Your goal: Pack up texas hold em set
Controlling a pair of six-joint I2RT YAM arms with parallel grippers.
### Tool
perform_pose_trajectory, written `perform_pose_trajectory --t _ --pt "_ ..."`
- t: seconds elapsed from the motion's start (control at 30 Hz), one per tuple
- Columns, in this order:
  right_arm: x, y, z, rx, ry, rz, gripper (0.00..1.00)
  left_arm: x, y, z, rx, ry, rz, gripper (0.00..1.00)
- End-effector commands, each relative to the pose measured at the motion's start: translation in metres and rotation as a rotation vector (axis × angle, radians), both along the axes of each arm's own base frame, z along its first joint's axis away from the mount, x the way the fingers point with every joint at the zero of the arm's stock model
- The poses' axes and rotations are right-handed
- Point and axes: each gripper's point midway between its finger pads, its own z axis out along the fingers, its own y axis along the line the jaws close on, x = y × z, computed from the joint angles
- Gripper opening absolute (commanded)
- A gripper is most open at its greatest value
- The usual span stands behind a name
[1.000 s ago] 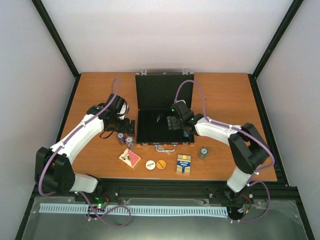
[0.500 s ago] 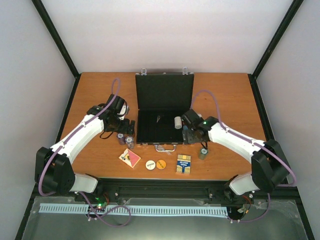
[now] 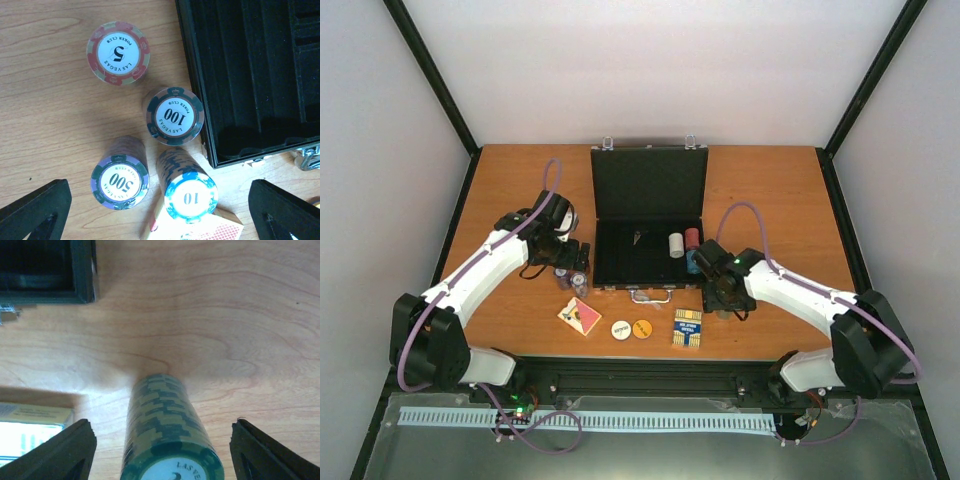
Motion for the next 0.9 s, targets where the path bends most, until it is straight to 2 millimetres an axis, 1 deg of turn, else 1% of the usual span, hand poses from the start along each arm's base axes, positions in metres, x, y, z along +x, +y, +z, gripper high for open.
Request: perform_pose_trajectory --t 0.0,0.1,0.17,0.27,0.37,0.43,0.5,0.6,0.67,0.73,0.8,0.87 --pt "-0.006 0.001 -0.014 0.005 0.04 -0.041 0.71 0.003 -0.003 0.002 -0.007 -0.01 -0.002 1.0" --pt "-0.003 -0.001 -0.012 -0.006 0.024 -0.04 0.6 0.002 -0.003 0.0 -0.005 -0.006 -0.004 1.0" --pt "-0.002 -0.001 -0.01 -0.012 0.017 -0.039 0.5 0.003 -0.003 0.0 -0.004 -0.006 -0.006 1.0" --pt "-0.003 -0.002 -0.006 -0.018 0.023 -0.044 0.31 0.004 -0.003 0.0 -0.003 -0.007 -0.005 1.0" --pt "-0.002 -0.002 0.001 -0.018 0.019 -0.045 0.12 0.004 -0.004 0.0 -0.006 -0.008 -0.005 1.0" --pt "0.001 -0.002 0.011 -0.02 0.004 -0.037 0.03 0.003 -0.004 -0.002 -0.005 -0.004 -0.006 1.0" --pt "0.007 0.0 0.024 -0.017 -0.021 -0.023 0.03 0.002 -0.003 -0.002 -0.005 -0.004 -0.003 1.0" --pt "0.024 0.009 0.056 0.002 -0.091 0.008 0.03 0.001 -0.002 -0.003 -0.005 -0.004 -0.002 1.0" --pt "0.039 0.02 0.076 0.041 -0.148 0.041 0.03 0.001 -0.003 -0.003 -0.008 -0.005 -0.002 1.0" --pt "0.055 0.037 0.092 0.109 -0.223 0.081 0.03 0.001 -0.003 -0.003 -0.007 -0.005 0.0 1.0" --pt "0.068 0.053 0.1 0.18 -0.297 0.121 0.03 0.002 -0.003 -0.003 -0.008 -0.007 0.003 1.0" --pt "0.08 0.069 0.103 0.247 -0.357 0.154 0.03 0.002 -0.003 -0.002 -0.011 -0.009 0.005 1.0"
